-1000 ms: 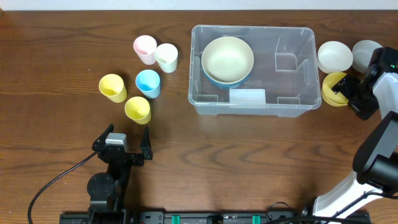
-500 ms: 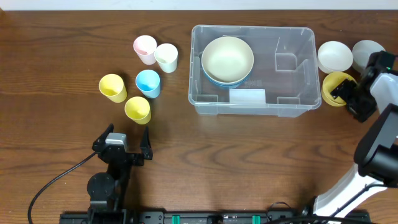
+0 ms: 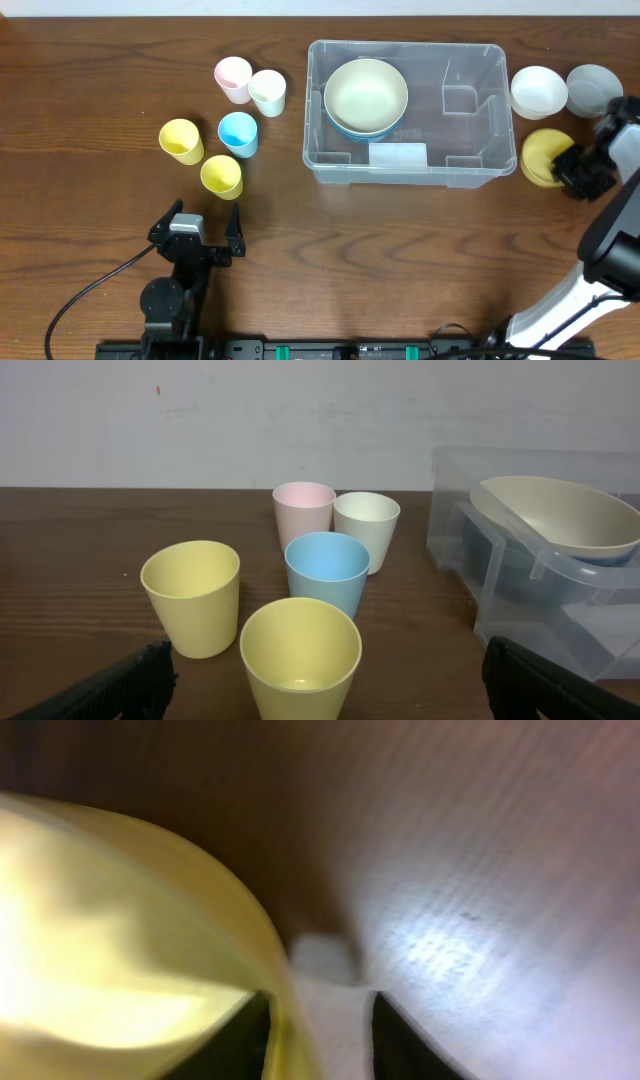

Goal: Pack container
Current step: 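Grasp the yellow bowl rim with the right gripper, then lift the yellow bowl and carry it over the container's right side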

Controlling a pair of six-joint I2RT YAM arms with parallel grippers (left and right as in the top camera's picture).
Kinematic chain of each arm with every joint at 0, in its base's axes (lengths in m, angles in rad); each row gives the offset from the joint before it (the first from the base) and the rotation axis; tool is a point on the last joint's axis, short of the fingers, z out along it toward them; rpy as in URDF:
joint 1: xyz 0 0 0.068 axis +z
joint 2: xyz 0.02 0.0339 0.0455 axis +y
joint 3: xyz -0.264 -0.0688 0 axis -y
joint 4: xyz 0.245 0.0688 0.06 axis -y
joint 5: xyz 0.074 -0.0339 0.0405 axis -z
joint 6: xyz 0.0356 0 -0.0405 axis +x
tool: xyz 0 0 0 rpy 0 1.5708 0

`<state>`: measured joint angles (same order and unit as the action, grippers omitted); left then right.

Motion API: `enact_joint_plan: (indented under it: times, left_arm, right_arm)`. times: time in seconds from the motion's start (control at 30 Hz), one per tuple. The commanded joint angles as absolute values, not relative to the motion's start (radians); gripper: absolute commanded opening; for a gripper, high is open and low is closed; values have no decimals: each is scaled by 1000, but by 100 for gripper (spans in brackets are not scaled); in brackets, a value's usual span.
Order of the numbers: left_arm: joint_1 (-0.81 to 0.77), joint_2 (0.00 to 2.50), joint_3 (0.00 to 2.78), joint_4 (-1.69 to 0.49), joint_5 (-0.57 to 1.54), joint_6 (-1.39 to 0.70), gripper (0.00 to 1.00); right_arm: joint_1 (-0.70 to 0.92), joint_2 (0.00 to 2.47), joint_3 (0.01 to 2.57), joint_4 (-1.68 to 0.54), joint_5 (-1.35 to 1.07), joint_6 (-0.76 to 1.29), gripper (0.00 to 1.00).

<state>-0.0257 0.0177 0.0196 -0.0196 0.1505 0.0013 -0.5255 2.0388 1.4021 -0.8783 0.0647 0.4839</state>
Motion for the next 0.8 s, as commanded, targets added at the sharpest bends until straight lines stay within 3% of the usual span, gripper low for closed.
enact_joint_plan:
  times: [0.0, 0.07, 0.4, 0.67, 0.77]
  left_arm:
    - [-19, 18, 4, -56, 172, 14, 98]
    - [-19, 18, 4, -56, 172, 15, 98]
    - [-19, 18, 4, -56, 172, 15, 98]
    - [-19, 18, 4, -56, 172, 15, 98]
    - [-19, 18, 4, -56, 172, 15, 98]
  right_arm:
    - [-565, 2035, 1443, -912, 78, 481, 12]
    - [-582, 2033, 1467, -946, 78, 481, 1]
    - [-608, 1956, 1810, -1208, 45, 481, 1]
    - [-553, 1808, 2145, -1274, -365, 477, 1]
    - [-461, 1751, 2151, -1242, -376, 457, 1]
